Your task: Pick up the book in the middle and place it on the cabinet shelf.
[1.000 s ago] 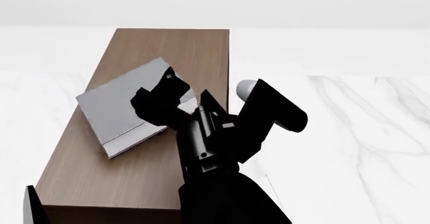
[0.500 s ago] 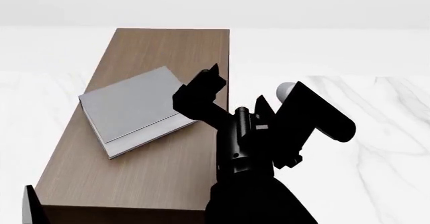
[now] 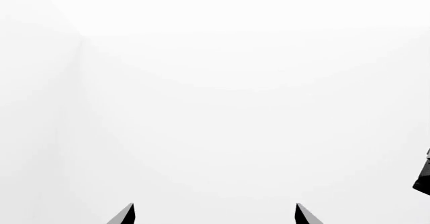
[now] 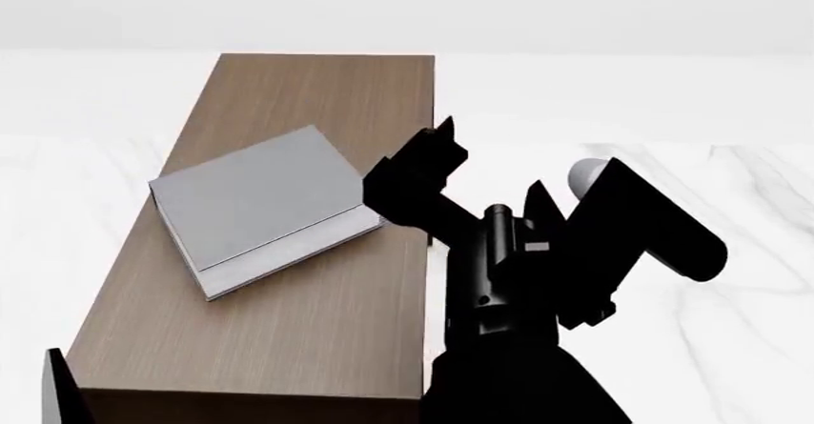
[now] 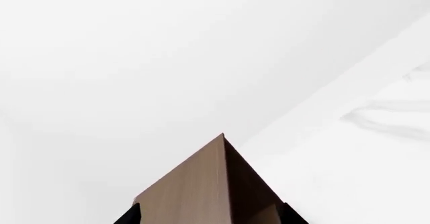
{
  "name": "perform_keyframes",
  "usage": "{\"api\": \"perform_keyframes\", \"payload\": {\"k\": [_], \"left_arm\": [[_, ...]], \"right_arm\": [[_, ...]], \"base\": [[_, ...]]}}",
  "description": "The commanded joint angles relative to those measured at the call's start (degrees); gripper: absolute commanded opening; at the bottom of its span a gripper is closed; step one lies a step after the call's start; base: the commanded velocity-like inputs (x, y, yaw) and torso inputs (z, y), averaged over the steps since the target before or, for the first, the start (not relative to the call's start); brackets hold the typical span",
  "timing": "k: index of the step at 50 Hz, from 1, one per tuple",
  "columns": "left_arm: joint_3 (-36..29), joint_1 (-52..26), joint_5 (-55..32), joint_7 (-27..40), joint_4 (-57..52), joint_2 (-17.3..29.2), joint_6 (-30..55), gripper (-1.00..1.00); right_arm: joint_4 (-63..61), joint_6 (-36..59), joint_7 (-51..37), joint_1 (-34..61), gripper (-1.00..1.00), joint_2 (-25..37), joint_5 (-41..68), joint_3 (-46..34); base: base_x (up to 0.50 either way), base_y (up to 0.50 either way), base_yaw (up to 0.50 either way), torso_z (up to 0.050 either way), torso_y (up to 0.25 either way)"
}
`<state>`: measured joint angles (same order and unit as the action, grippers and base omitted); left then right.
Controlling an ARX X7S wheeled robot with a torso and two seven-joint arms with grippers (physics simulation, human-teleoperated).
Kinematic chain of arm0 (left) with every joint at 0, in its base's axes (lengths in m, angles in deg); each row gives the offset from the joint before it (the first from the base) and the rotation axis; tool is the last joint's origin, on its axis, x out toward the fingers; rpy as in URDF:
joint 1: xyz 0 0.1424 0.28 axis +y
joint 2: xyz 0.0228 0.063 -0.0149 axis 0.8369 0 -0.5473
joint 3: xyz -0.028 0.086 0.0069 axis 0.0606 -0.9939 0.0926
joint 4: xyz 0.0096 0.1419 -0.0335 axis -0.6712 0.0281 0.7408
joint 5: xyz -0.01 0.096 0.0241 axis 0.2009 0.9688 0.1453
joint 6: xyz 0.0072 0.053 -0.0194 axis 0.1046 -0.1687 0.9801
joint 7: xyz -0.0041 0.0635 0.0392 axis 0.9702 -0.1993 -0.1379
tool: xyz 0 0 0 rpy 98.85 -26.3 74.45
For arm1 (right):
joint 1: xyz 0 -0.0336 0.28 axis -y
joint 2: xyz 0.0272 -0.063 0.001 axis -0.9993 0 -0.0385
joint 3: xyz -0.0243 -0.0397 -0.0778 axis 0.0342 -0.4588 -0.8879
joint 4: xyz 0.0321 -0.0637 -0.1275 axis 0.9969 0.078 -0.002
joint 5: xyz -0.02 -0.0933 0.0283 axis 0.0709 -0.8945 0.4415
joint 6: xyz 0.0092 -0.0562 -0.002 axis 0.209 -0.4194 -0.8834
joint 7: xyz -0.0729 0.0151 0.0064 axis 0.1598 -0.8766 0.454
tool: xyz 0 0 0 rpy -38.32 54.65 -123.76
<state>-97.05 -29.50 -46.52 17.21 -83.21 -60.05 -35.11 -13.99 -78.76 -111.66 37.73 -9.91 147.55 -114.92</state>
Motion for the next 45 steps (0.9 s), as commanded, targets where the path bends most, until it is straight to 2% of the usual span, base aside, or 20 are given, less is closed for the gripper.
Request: {"api": "perform_keyframes", "payload": {"k": [1,14,26,36,41,45], "left_arm": [[-0.2,0.1,0.3,0.1,-0.2,0.0,0.1,1.0],[-0.4,0.1,0.7,0.3,-0.1,0.0,0.0,1.0],[0.2,0.3,1.8,1.1,-1.2,0.1,0.3,1.0],[1.6,0.1,1.4,1.9,-3.5,0.5,1.2,1.0],[2.5,-0.1,1.3,2.3,-4.7,0.7,1.6,1.0],[5.2,-0.8,2.7,3.5,-7.5,1.3,2.4,1.0]], "right_arm": [[-1.6,-0.6,-0.8,-1.8,1.0,2.3,-0.1,1.1],[-3.0,-2.4,-0.5,-5.4,1.0,5.4,-1.4,2.4],[-9.1,-10.3,0.1,-15.3,1.0,13.8,-19.4,3.6],[-12.2,-18.0,0.1,-22.4,1.0,17.0,-34.9,4.1],[-12.5,-20.0,-0.1,-24.8,1.0,18.0,-39.0,4.4],[-11.8,-24.9,-0.6,-28.8,1.0,19.5,-45.4,6.0]], "base": [[0.0,0.0,0.0,0.0,0.0],[0.0,0.0,0.0,0.0,0.0],[0.0,0.0,0.0,0.0,0.0],[0.0,0.0,0.0,0.0,0.0],[0.0,0.0,0.0,0.0,0.0],[0.0,0.0,0.0,0.0,0.0]]}}
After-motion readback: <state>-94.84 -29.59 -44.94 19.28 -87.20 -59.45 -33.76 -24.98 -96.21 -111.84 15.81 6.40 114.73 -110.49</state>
